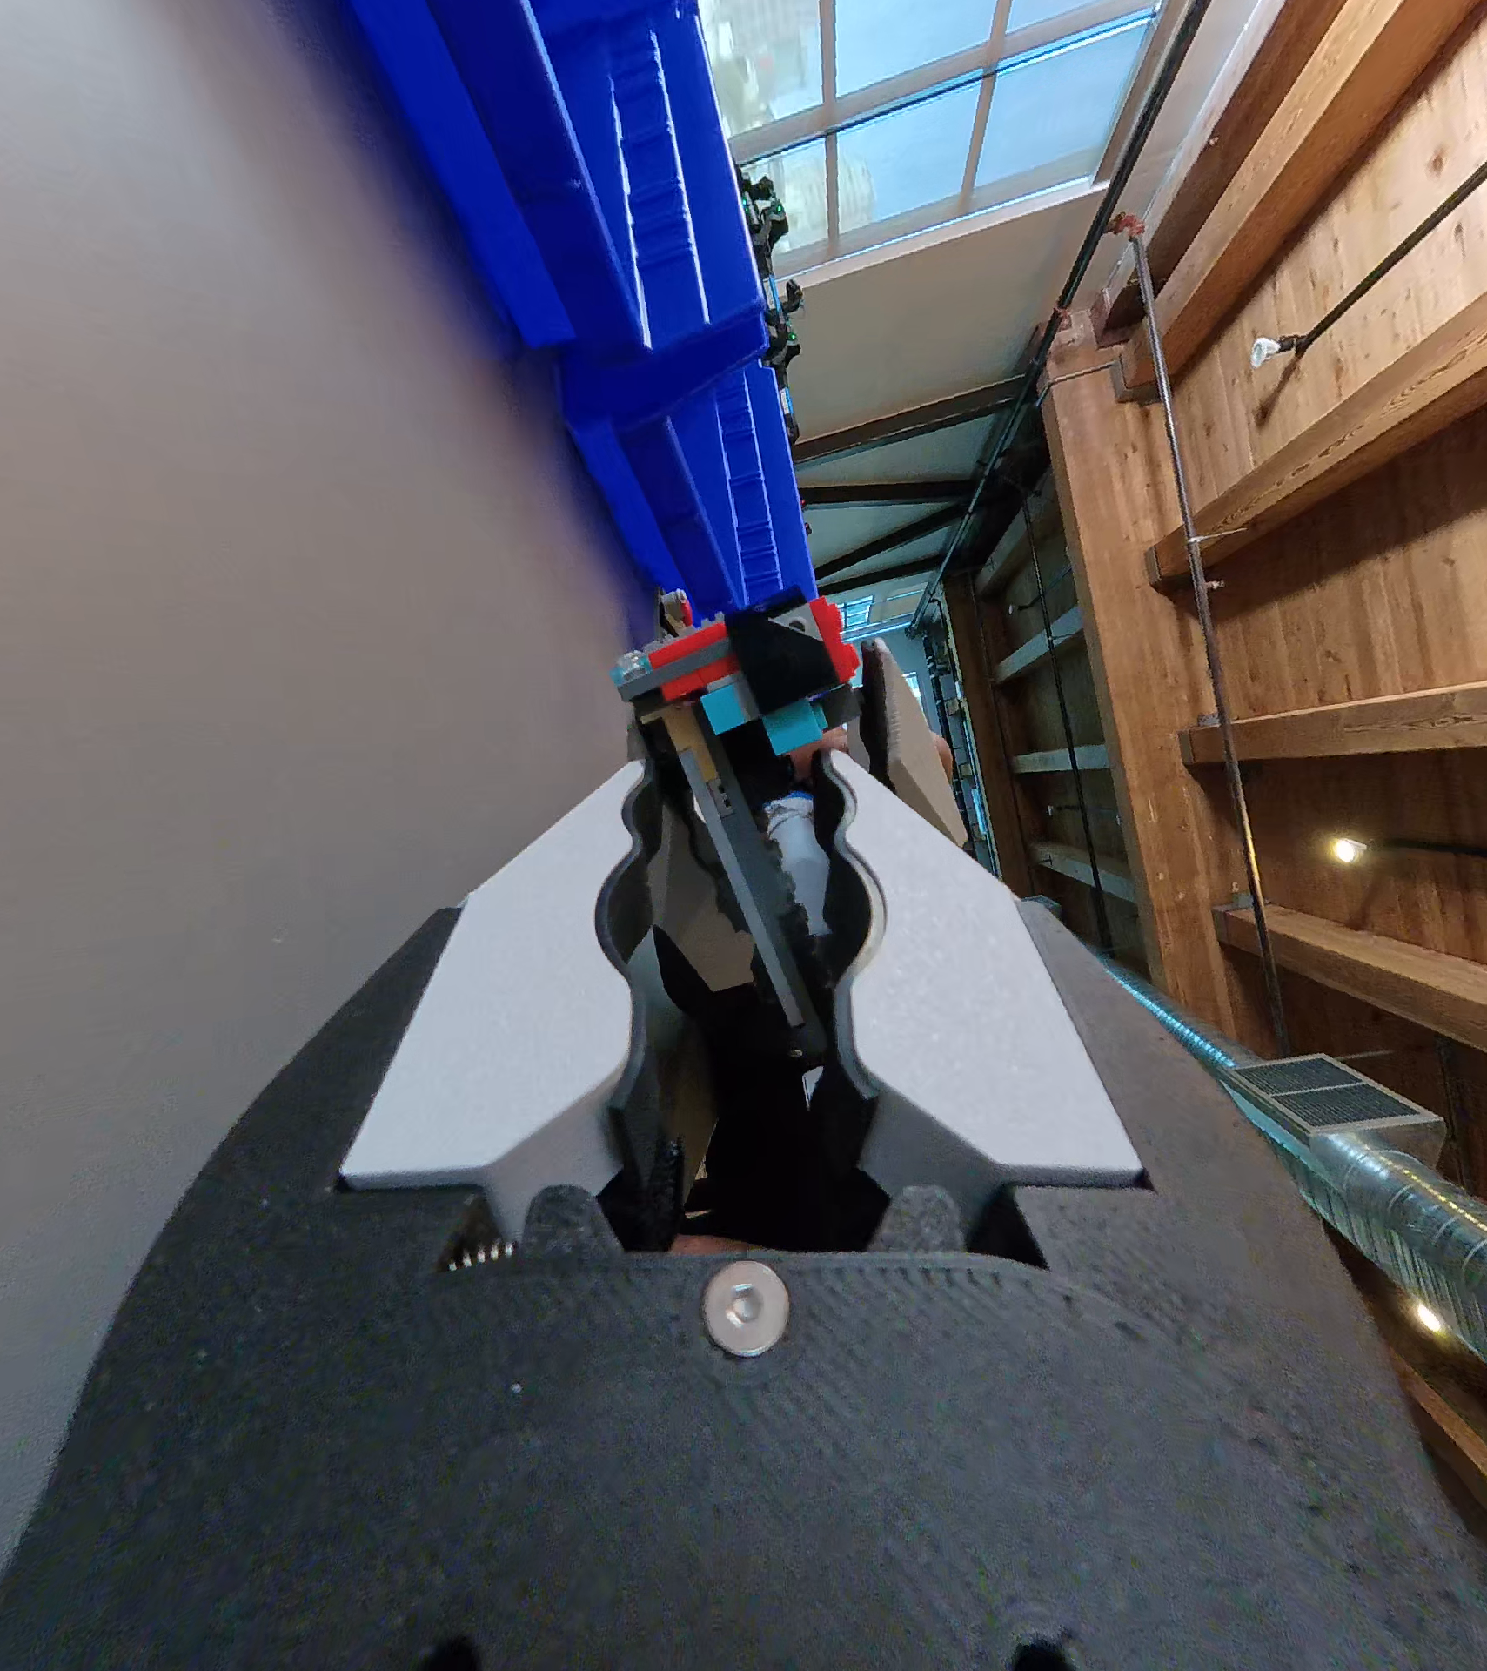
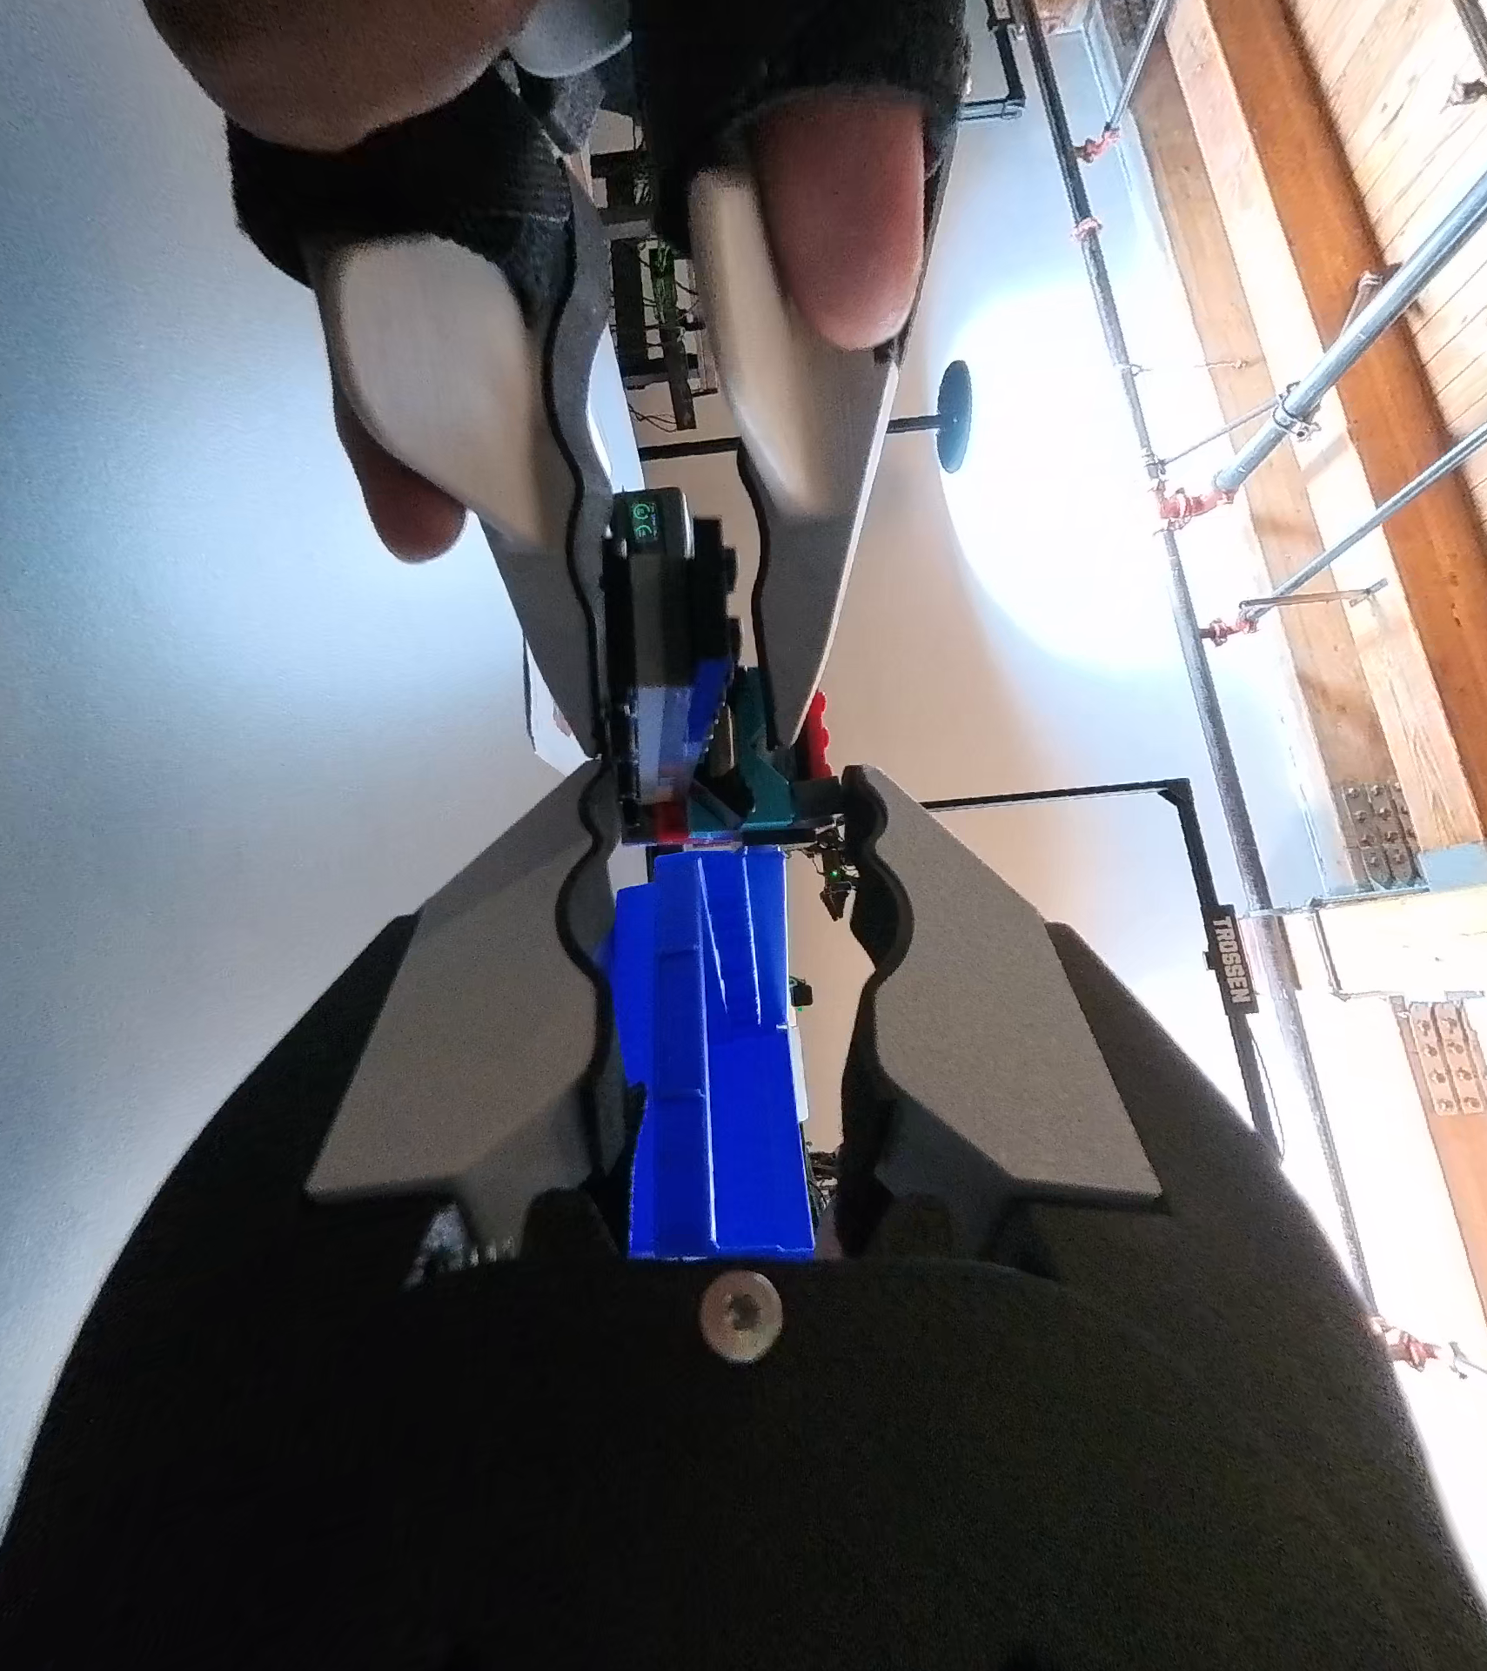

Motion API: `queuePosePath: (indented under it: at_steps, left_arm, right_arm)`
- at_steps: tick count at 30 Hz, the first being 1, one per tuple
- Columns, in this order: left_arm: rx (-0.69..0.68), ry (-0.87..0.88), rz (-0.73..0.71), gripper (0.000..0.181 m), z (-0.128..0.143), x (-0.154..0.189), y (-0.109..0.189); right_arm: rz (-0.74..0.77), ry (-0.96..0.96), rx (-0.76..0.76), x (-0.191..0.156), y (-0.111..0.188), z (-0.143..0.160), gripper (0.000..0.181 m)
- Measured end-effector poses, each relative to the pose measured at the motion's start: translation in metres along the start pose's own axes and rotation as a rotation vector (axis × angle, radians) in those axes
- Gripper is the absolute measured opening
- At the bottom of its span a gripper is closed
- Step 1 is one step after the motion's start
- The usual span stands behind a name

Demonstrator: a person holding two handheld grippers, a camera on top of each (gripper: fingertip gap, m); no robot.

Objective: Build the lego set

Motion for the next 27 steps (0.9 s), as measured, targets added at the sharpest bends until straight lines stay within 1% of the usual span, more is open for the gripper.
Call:
queuePosePath:
  at_steps: [7,10,15,27]
  left_arm:
    - [0.015,0.003,-0.003,0.033,0.0001,-0.0015,-0.0007]
    - [0.026,0.003,0.011,0.028,-0.0016,0.0,-0.0001]
    - [0.028,0.01,0.018,0.026,-0.0016,0.0005,0.0]
    - [0.058,0.078,0.038,0.026,-0.0027,0.0018,0.0002]
  right_arm:
    - [0.015,0.01,-0.003,0.002,-0.0004,-0.0011,0.05]
    - [0.019,0.005,-0.001,0.002,0.0,-0.001,0.05]
    - [0.026,-0.014,0.005,0.0029,0.0004,-0.0011,0.05]
    - [0.04,-0.021,-0.004,0.0042,0.0011,0.0008,0.05]
Point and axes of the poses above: each gripper's, where its closed fingertips meet, y back along the fingers, z out of its underside, x = y × z across the jaws, the point moved 1 cm from there along y, back along the fingers, and after that the axes turned 12 degrees about x, right-handed, at the moved point
